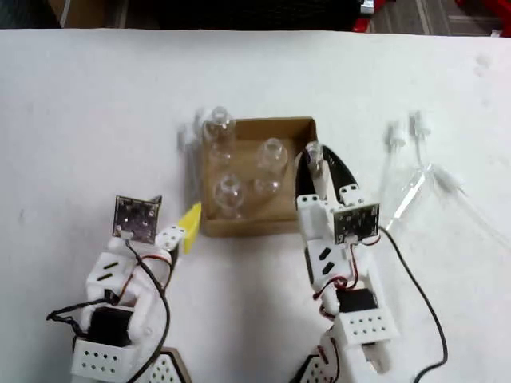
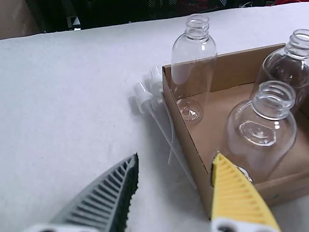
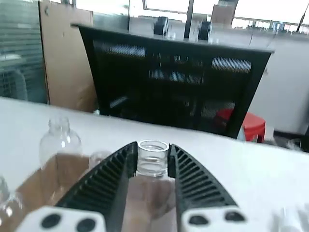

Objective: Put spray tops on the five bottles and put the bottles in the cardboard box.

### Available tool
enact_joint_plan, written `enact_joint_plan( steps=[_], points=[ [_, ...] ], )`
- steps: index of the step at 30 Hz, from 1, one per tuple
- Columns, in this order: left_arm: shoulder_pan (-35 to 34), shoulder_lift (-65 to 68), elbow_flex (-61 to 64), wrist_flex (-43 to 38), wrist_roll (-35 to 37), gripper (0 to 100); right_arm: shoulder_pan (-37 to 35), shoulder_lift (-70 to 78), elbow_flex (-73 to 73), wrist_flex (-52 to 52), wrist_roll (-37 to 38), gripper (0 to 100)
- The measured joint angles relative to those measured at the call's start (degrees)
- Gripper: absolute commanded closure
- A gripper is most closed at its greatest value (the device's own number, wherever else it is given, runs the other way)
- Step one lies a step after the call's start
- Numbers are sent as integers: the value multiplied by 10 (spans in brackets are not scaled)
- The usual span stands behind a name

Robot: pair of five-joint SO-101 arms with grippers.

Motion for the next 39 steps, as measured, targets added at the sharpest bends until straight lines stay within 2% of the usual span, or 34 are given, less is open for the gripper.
enact_joint_plan(
  steps=[7, 15, 19, 29, 35, 39],
  points=[
    [0, 0, 0, 0, 0, 771, 4, -164, -1, 203, 0, 981],
    [0, 0, 0, 0, 0, 771, 5, -263, -1, 321, 14, 981],
    [0, 0, 0, 0, 0, 771, 4, -282, -1, 348, 40, 981],
    [0, 0, 0, 0, 0, 771, 4, -285, -1, 383, 43, 980],
    [0, 0, 0, 0, 0, 771, 4, -285, -1, 383, 43, 896],
    [0, 0, 0, 0, 0, 771, 4, -285, -1, 383, 43, 908]
  ],
)
